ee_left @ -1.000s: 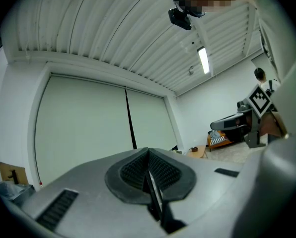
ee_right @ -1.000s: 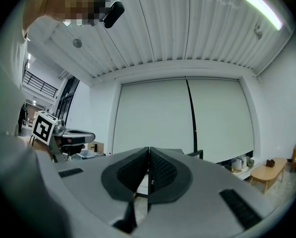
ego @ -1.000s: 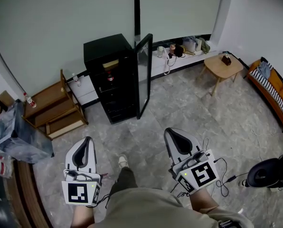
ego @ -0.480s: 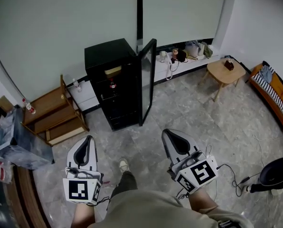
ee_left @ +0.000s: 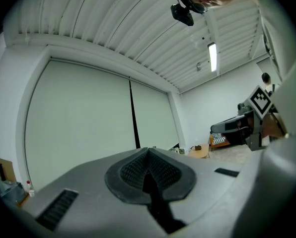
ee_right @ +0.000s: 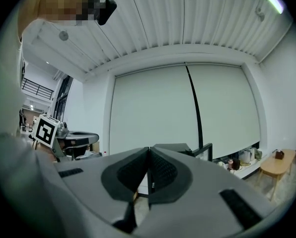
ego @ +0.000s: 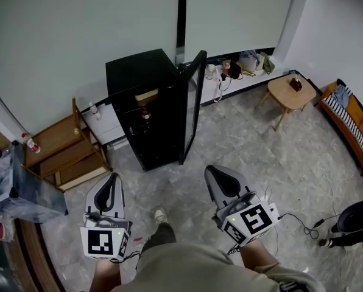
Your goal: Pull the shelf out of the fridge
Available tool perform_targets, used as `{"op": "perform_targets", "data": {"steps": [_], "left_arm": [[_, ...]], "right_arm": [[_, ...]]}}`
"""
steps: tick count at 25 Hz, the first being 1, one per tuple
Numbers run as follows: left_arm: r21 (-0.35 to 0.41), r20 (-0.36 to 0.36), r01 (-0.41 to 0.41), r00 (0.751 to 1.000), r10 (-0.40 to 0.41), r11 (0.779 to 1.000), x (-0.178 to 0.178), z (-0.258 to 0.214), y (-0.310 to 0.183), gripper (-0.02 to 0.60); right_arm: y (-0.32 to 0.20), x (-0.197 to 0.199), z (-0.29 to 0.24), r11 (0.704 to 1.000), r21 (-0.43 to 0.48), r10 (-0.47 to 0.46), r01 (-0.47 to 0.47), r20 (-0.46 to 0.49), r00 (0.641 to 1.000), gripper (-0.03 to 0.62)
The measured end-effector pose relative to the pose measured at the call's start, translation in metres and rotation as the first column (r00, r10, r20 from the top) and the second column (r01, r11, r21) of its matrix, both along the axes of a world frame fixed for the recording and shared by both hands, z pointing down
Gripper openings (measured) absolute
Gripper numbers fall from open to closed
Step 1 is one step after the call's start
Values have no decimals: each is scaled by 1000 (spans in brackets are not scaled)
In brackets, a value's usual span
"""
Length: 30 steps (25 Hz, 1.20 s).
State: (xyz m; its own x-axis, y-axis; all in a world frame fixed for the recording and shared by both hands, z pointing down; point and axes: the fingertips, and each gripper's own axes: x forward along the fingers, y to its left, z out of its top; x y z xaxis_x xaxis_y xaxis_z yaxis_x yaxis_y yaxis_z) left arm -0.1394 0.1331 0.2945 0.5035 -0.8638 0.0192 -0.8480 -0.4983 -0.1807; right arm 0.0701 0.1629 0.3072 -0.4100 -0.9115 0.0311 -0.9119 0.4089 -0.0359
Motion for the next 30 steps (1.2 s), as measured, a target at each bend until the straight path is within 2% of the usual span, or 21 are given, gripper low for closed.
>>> {"op": "perform_targets", "data": {"steps": [10,16,22,30], "left_arm": [[-43,10,-20,1000,20,999,-30,4,-128,8],[-45,11,-45,999,46,998,-48,3,-202,8],[-51,1,-71,997,71,996,-53,9,-251,8],[-75,-13,-77,997,76,994,-55,20,-289,8]], "right_arm": [[-132,-37,0,999,-39,2,-2,-20,1000,-3],[-207,-59,-5,999,-33,21,-22,-29,999,-3],[-255,-65,-1,998,-36,54,-55,-34,998,-3],[-299,-66,10,995,-55,77,-79,-37,996,-3]]}}
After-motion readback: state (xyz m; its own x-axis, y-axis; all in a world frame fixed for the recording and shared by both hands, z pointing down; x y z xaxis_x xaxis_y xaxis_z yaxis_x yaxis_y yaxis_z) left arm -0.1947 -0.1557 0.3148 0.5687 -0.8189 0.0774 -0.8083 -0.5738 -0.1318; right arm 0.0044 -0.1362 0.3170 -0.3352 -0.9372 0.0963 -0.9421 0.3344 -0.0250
